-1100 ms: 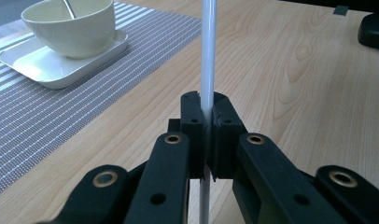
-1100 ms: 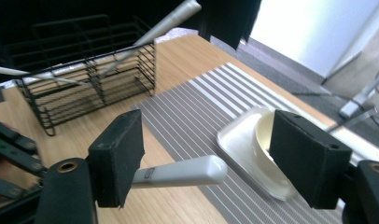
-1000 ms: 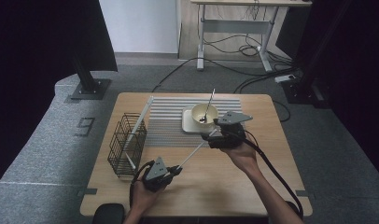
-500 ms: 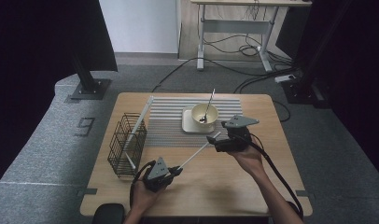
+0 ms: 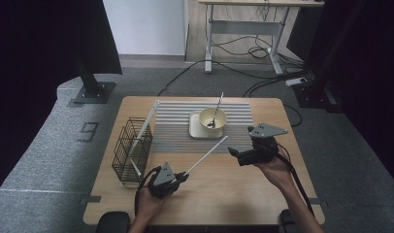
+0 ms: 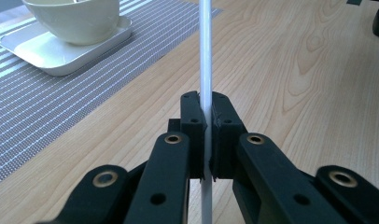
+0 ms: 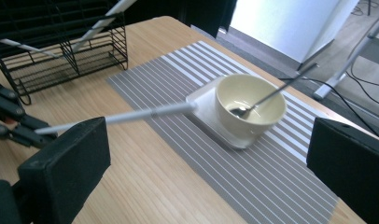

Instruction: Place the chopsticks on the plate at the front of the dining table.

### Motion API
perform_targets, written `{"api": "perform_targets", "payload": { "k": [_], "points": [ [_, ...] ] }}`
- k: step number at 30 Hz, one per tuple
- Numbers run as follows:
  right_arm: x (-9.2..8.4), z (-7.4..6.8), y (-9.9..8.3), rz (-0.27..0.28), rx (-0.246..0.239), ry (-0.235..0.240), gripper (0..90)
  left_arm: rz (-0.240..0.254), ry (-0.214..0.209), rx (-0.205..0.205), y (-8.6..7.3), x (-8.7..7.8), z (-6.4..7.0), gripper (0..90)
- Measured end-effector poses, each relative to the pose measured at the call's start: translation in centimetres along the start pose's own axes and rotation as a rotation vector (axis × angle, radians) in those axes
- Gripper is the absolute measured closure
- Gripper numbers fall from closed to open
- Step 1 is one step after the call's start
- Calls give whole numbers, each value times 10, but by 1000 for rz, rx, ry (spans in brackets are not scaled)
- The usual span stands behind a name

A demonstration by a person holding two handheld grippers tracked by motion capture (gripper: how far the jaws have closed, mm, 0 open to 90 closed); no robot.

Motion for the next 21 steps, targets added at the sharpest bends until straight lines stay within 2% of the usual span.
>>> {"api": "perform_targets", "payload": {
  "k": [4,10,14,21],
  "points": [
    [-11,11,-9,-5,14,-23,0,2,1,-10,0,0,-1,857],
    [-25,29,-25,-1,67,-57,0,-3,0,-16,-1,1,-2,857],
    [-32,44,-41,-9,98,-89,0,-4,-5,-23,-1,2,-2,857],
    [-37,61,-74,-21,147,-125,0,-11,-5,-35,-2,5,-4,857]
  ]
}}
Point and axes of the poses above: each handheld gripper's, and its own axes: x roughly forward along the jaws, y roughly out of its top, z roughly to its right, the point moved 7 cm from there along x, roughly forward along the jaws, and after that the axes turned 12 degrees about x, right-handed, at the moved point
